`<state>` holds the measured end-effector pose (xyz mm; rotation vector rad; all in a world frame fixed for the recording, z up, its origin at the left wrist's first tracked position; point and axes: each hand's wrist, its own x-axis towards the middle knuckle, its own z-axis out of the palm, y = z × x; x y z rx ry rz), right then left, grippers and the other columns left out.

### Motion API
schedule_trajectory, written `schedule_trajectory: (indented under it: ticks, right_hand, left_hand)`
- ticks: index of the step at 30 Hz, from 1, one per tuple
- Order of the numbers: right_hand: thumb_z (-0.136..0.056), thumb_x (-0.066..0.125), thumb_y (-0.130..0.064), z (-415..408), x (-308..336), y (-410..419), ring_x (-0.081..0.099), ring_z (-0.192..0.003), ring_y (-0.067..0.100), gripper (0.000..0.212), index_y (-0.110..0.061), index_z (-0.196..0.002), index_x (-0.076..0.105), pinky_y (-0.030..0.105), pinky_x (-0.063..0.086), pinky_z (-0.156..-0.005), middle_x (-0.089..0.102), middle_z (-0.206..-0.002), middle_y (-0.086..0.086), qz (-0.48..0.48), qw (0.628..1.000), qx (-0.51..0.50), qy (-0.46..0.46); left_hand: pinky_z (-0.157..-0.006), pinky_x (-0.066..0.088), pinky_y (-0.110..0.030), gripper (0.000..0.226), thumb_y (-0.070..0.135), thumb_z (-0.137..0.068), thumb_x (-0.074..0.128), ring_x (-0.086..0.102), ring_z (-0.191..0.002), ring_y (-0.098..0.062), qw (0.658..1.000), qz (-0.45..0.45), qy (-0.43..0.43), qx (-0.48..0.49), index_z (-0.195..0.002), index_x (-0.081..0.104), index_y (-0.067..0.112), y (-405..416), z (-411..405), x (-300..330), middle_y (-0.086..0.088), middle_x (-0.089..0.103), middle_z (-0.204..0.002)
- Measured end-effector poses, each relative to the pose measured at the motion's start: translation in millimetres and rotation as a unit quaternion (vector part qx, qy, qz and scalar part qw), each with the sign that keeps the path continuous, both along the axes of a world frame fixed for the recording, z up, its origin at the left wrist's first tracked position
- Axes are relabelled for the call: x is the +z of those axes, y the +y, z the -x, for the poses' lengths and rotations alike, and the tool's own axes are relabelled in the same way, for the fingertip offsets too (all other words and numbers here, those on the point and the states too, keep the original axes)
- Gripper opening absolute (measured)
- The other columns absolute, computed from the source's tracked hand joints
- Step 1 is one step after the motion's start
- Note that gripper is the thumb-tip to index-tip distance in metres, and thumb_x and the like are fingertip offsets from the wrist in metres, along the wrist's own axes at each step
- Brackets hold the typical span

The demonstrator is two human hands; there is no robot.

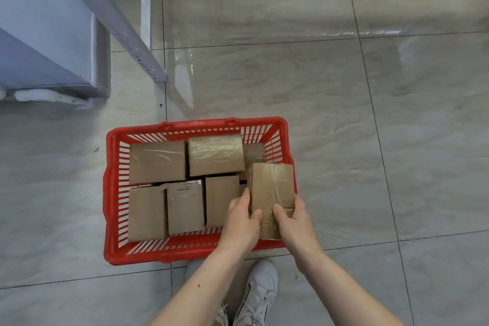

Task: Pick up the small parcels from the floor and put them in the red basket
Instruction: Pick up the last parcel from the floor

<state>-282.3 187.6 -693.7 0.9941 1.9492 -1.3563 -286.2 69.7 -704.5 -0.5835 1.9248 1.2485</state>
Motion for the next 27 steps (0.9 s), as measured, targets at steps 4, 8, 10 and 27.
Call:
schedule_trajectory:
  ticks: [4,8,10,27]
  right_hand:
    - [-0.095,0.050,-0.012,4,-26,-1,0.059,-0.111,0.018,0.043,-0.020,-0.137,0.041,0.037,0.050,-0.098,0.060,-0.121,0.000,-0.017,0.999,0.024,-0.023]
    - [-0.084,0.053,-0.026,1,-60,-5,0.056,-0.120,0.023,0.055,-0.021,-0.137,0.043,0.046,0.049,-0.100,0.056,-0.130,0.002,-0.095,0.990,0.099,-0.026]
    - [-0.083,0.055,-0.026,2,-68,-7,0.057,-0.118,0.025,0.056,-0.018,-0.137,0.041,0.043,0.050,-0.098,0.057,-0.129,0.004,-0.127,0.983,0.133,-0.030]
    - [-0.093,0.056,-0.022,1,-97,-17,0.060,-0.111,0.029,0.051,-0.011,-0.139,0.036,0.041,0.053,-0.087,0.055,-0.129,0.011,-0.227,0.949,0.219,-0.003]
  left_hand:
    - [-0.107,0.043,-0.035,0.063,0.012,-0.091,0.057,0.052,-0.125,-0.014,1.000,0.011,0.002,0.017,-0.147,0.034,0.030,0,-5,-30,0.004,0.052,-0.137]
    - [-0.104,0.042,-0.028,0.064,0.009,-0.089,0.058,0.052,-0.124,-0.012,0.999,0.028,-0.005,0.018,-0.145,0.036,0.029,-1,-9,-55,0.008,0.054,-0.133]
    - [-0.104,0.046,-0.037,0.065,0.012,-0.086,0.061,0.056,-0.120,-0.016,0.999,0.043,-0.002,0.021,-0.144,0.038,0.032,-2,-13,-69,0.003,0.055,-0.132]
    - [-0.096,0.046,-0.030,0.057,0.017,-0.093,0.057,0.057,-0.099,-0.016,0.991,0.131,0.021,0.026,-0.146,0.039,0.028,-8,-9,-85,-0.004,0.056,-0.111]
